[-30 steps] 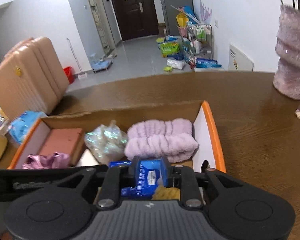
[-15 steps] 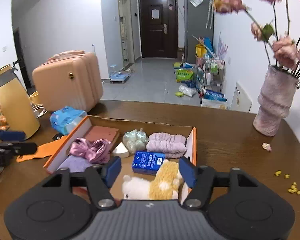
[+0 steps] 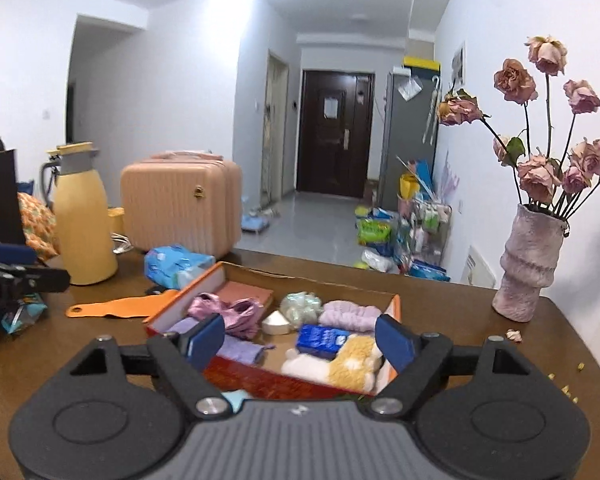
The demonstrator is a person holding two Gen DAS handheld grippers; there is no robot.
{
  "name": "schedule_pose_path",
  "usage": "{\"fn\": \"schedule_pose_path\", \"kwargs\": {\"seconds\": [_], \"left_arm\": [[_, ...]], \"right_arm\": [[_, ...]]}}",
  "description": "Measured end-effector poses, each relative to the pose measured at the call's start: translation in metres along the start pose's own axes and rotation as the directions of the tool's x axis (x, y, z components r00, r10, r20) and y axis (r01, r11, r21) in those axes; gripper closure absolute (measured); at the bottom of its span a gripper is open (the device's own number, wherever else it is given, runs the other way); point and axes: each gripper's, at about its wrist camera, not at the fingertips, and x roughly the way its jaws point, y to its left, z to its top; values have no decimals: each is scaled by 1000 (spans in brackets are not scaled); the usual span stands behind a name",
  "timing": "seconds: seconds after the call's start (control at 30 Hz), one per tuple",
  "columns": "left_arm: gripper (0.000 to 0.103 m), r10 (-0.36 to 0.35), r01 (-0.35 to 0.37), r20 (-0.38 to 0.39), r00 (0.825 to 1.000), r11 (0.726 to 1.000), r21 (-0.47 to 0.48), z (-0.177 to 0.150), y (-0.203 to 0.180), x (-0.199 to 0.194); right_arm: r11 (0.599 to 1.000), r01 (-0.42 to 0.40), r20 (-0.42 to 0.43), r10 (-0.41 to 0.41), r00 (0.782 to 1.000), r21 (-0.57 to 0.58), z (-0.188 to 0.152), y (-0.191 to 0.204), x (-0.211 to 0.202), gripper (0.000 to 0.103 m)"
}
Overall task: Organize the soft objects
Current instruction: 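Move the right gripper back to the light-blue fuzzy plush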
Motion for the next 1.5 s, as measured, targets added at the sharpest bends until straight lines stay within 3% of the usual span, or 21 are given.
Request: {"fn": "schedule_pose_path", "kwargs": {"seconds": [0.13, 0.27, 0.4, 0.53, 0.7, 0.83, 1.07, 1.2, 1.27, 1.37, 1.47, 1.5], "left_arm": [[3, 15, -15, 52, 999, 1000, 8, -33, -9, -23], [1, -34, 37, 96, 995, 999, -22, -71, -16, -53], [0, -70, 72, 72, 995, 997, -27, -111, -24, -72], [0, -95, 95, 9, 995, 995, -4, -145, -35, -85], [0, -155, 155, -14, 988, 987, 43, -152, -48, -81], [0, -162, 163, -31, 986, 986, 25, -146, -50, -61], [4, -199, 193, -129, 972, 980, -57, -147, -42, -3], [30, -214, 199, -197, 957, 976, -92, -146, -41, 41], [34, -230, 216, -208, 951, 972, -91, -143, -41, 61], [42, -203, 186, -214, 956, 978, -98, -134, -37, 84], [45, -169, 137, -215, 962, 979, -152, -129, -25, 100], [45, -170, 132, -218, 961, 975, -177, -128, -20, 102]], "right_arm": [[1000, 3, 58, -4, 998, 17, -26, 15, -22, 21], [999, -17, 87, 12, 996, 49, -63, 27, -47, 21], [995, -85, 79, 81, 994, 50, -109, 41, -75, 20], [992, -88, 26, 86, 996, 93, -147, 54, -94, 20], [992, -90, -11, 91, 996, 87, -162, 66, -91, 21], [989, -72, -15, 74, 997, 126, -157, 61, -74, 23], [974, -74, -92, 95, 991, 212, -149, 36, -12, 30], [961, -74, -110, 106, 988, 268, -137, 28, 42, 30], [953, -74, -122, 114, 986, 293, -132, 26, 67, 30], [938, -53, -156, 113, 981, 343, -124, 25, 104, 30], [916, -38, -194, 124, 973, 398, -122, 24, 132, 45], [902, -60, -190, 155, 969, 428, -123, 23, 137, 57]]}}
